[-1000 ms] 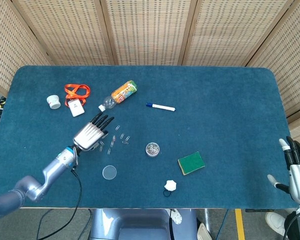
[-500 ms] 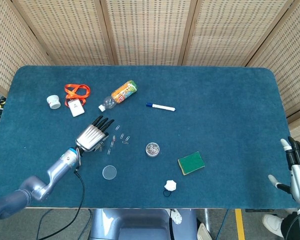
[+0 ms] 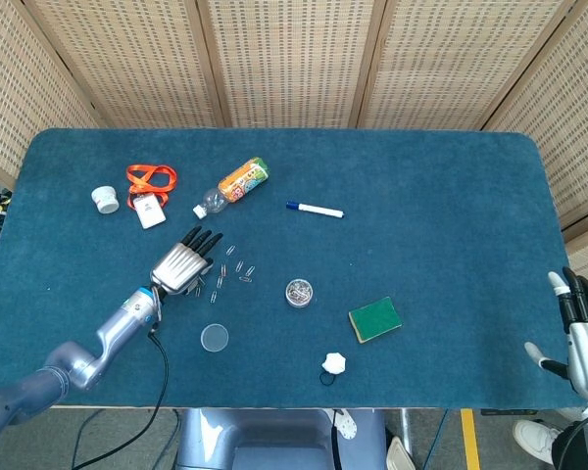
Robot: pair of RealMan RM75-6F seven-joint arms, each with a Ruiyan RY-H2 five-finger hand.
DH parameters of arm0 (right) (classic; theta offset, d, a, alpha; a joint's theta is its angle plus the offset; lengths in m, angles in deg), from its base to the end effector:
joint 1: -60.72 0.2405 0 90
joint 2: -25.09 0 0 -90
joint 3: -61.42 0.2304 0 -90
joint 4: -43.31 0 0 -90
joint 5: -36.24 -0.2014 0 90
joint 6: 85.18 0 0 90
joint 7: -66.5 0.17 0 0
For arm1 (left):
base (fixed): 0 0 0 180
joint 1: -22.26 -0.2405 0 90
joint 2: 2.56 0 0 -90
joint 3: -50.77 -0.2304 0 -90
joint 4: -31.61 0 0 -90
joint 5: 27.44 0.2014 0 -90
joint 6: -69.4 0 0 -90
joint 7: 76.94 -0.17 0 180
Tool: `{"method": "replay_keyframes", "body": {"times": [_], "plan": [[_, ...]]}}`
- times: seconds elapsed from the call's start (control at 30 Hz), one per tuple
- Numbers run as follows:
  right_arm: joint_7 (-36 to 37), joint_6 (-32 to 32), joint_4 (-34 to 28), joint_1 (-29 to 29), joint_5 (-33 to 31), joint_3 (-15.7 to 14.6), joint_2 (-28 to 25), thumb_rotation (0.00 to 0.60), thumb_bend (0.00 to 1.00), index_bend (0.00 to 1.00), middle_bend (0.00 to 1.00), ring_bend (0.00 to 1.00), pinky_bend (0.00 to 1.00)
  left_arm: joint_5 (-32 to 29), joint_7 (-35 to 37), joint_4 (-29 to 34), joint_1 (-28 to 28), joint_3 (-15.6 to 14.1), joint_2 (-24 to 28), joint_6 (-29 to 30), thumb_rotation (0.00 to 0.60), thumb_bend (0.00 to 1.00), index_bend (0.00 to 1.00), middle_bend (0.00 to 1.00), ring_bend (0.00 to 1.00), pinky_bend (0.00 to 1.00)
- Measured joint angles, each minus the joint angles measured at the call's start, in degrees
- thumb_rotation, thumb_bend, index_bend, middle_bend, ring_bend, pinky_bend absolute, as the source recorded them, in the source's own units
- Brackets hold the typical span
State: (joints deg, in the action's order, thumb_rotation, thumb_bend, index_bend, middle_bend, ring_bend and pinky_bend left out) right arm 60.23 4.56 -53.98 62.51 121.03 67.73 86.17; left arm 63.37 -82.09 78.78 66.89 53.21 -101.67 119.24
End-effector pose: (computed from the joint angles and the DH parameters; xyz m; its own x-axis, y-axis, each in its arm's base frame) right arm -0.2749 -0.1992 0.1870 0.4618 0.1100 0.8802 -0.8870 0.0596 0.4579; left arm -0.1863 0.3800 -0.0500 0.7914 0.0893 0.6047 0.5334 -0.5841 -0.6118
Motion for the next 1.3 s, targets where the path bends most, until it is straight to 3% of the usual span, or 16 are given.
{"method": "replay_keyframes", "body": {"times": [0.2,0.57,0.9,1.3], "plan": [[0.29,0.11,-0.01,-0.05,-0.08,0.08,-0.08,0.600,0.00,0.00,0.00,0.00,0.00,-0.36,0.77,0.01,0.47,-0.31,-0.25,-0.45,0.600,0.40,0.53,0.00,0.00,0.00],[1.13,0.43,-0.10,-0.22,0.02,0.12,-0.43,0.600,0.00,0.00,0.00,0.00,0.00,-1.16,0.25,0.59,1.00,-1.25,0.05,-1.83,0.600,0.41,0.55,0.00,0.00,0.00],[1.73,0.80,-0.06,-0.37,0.37,0.07,-0.58,0.600,0.00,0.00,0.00,0.00,0.00,-2.52,-1.25,1.41,0.88,-1.20,0.30,-1.95,0.600,0.42,0.75,0.00,0.00,0.00],[2.22,1.04,-0.23,-0.50,0.78,-0.07,-0.76,0.600,0.00,0.00,0.00,0.00,0.00,-2.62,-0.68,3.72,0.56,-0.52,3.28,1.67,0.600,0.44,0.78,0.00,0.00,0.00]]}}
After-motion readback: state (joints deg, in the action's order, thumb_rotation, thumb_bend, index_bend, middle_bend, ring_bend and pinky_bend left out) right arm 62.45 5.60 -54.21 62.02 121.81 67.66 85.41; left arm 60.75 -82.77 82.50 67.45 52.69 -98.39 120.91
